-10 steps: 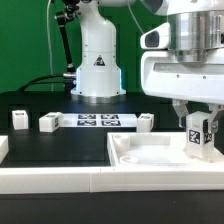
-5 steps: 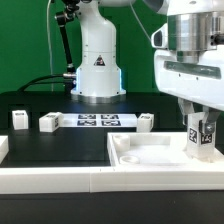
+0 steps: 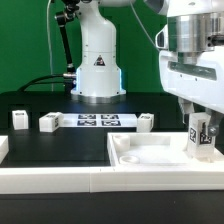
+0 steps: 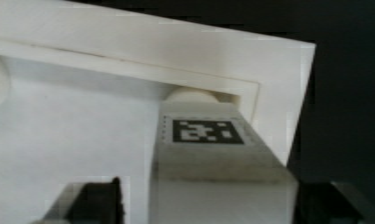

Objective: Assemble square table

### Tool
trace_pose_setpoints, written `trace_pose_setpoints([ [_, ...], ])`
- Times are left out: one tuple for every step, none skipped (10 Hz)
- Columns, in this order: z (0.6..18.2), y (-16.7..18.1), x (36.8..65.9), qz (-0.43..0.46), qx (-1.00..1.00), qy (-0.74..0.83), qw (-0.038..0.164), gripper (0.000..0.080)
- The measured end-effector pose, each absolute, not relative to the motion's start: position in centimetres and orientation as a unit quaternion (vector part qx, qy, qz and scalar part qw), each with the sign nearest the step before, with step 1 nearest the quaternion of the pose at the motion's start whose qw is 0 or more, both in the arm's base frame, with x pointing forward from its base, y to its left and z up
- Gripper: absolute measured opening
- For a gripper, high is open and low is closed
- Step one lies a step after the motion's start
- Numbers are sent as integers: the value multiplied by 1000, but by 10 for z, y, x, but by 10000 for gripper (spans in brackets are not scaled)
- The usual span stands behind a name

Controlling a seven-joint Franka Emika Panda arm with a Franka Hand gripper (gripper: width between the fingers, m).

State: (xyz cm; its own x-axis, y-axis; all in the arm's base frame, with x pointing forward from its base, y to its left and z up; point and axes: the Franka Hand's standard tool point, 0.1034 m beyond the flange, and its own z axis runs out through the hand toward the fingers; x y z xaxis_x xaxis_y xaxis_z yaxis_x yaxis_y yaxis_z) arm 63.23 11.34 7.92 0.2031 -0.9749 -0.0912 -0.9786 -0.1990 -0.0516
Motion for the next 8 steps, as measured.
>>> trace_pose_setpoints([
  [79,116,635,9,-782,620,58,594],
  [79,120,633,7,-800,597,59,635],
  [79,123,633,3,-837,543,59,635],
  [79,125,632,1,-860,506,59,647],
  [79,126,632,-3,-893,445,60,647],
  [79,126,632,-5,-913,404,59,649],
  [79,126,632,-7,-930,363,59,649],
  [79,125,632,-9,-943,327,58,649],
])
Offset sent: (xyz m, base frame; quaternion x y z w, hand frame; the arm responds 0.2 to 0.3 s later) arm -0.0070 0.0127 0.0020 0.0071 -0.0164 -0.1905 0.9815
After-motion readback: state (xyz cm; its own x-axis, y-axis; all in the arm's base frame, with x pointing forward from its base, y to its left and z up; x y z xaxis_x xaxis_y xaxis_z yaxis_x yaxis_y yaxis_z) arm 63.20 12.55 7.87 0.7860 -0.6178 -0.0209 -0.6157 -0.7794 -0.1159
